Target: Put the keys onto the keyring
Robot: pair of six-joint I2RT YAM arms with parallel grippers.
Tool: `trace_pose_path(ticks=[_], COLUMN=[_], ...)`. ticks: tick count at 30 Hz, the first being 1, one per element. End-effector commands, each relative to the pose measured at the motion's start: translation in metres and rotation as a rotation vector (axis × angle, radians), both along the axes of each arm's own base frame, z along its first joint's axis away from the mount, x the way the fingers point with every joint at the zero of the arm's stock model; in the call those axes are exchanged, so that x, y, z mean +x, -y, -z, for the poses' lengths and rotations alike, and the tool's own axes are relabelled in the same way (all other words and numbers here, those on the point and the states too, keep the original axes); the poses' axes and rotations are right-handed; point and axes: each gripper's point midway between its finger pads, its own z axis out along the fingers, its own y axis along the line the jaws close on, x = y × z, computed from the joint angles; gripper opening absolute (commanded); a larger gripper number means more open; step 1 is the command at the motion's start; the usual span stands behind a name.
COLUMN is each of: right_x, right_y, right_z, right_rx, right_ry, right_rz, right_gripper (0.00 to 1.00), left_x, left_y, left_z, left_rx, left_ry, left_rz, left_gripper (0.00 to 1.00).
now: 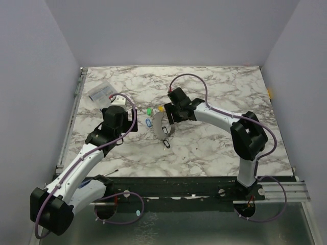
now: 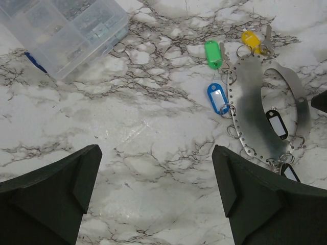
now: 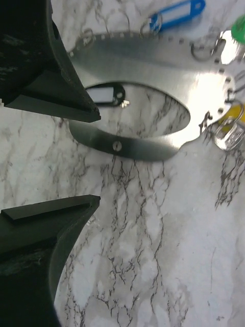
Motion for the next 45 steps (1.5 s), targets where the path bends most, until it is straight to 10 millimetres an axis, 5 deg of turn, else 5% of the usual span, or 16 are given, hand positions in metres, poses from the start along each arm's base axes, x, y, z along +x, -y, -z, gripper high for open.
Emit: trace_pose_path(ticks=[1,6,13,22,27,31,37,42,45], right_x=[0.002,0.011,0.014,0.041,0.069,0.076,0.080,0.054,0.024], right_y=[0.014,0.016,0.053,0.105,0.123,0.099,0.061,0.025,-0.010], right_z=[0.042,0.068,0.100,0.080,0.049,0.009,-0.085,-0.139,-0.160], right_rx=[-0.126,-0.165,-0.275,-0.372,-0.398,-0.290,0.059,0.553,0.825], right_ry=[-0.073,-0.086,-0.121,-0.039,0.034,0.066,0.192,0.267,0.297], right_rz=[-0.029,-0.022,0.015,0.048,0.082,0.013,0.105,0.183,0.074], right_gripper=[0.67,0.66,0.64,0.67,0.80,0.84,0.99,1.00,1.00], left_x=[-0.002,-0.001,-0.001,0.000,0.001,0.001,0.002,0.003,0.003], left_y=[-0.005,0.001,0.002,0.004,0.002,0.000,-0.005,-0.011,-0.014], left_z=[0.000,0.000,0.001,0.003,0.004,0.005,0.005,0.001,-0.001], left_rx=[0.008,-0.004,-0.008,-0.004,0.004,0.014,0.032,0.049,0.054], left_ry=[0.021,0.016,0.014,0.006,0.004,0.005,0.008,0.026,0.039], left_rz=[-0.008,0.018,0.026,0.031,0.025,0.017,-0.003,-0.033,-0.044], left_gripper=[0.99,0.99,0.99,0.99,0.99,0.99,0.99,0.99,0.99])
